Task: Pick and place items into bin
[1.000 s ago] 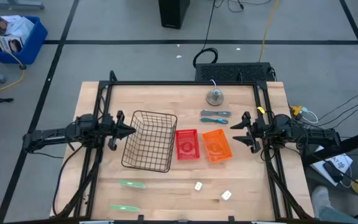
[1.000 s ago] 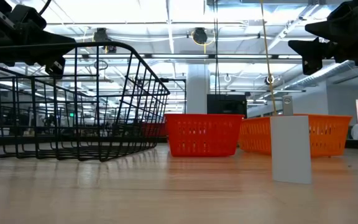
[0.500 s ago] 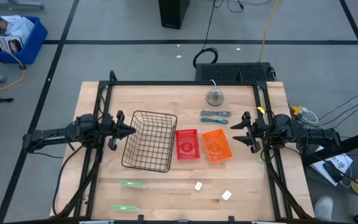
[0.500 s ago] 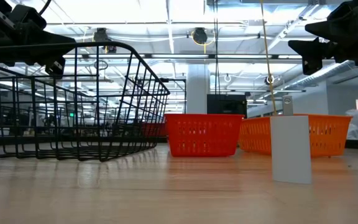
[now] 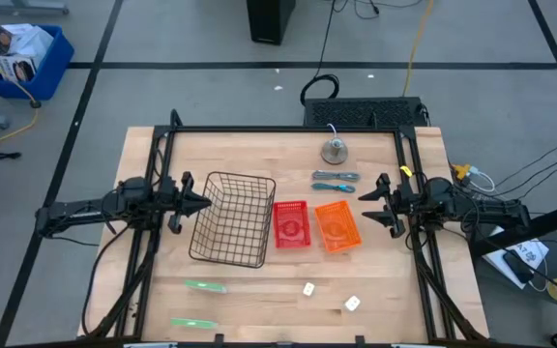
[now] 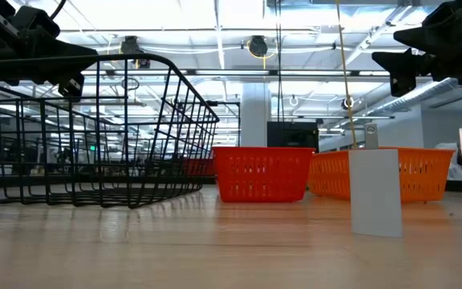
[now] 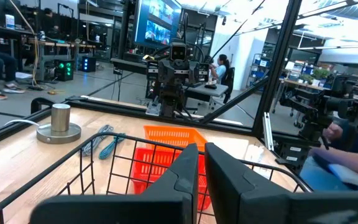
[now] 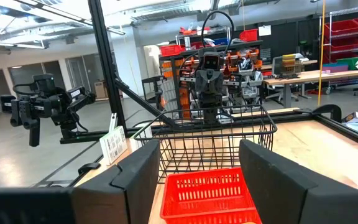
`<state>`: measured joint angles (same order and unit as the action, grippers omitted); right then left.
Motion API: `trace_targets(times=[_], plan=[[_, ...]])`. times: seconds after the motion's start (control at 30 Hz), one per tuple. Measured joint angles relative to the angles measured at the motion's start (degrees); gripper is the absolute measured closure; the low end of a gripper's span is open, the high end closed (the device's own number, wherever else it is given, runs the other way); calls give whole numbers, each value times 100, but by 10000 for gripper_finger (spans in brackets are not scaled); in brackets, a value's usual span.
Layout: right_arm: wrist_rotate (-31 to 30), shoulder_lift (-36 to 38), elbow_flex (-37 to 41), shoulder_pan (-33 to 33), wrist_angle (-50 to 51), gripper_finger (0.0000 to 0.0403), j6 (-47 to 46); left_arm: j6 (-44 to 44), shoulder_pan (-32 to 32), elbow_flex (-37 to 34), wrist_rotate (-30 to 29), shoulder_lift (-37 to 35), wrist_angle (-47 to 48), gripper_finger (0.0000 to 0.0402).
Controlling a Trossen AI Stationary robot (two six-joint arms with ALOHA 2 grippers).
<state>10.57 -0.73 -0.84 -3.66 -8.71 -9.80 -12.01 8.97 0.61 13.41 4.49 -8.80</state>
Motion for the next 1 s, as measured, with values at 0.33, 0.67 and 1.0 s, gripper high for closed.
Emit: trace_targets(times=[0.33,0.67,1.0], plan=[[0,0,-1,-1,-2,188,1,0,-2,0,-1,1,1,371],[0,0,-2,0,0,188,2,-1,-1,0,-1,1,1,371],[13,2,-2,0,-378,188,-182,0,-1,-1,-2,1,0,371]])
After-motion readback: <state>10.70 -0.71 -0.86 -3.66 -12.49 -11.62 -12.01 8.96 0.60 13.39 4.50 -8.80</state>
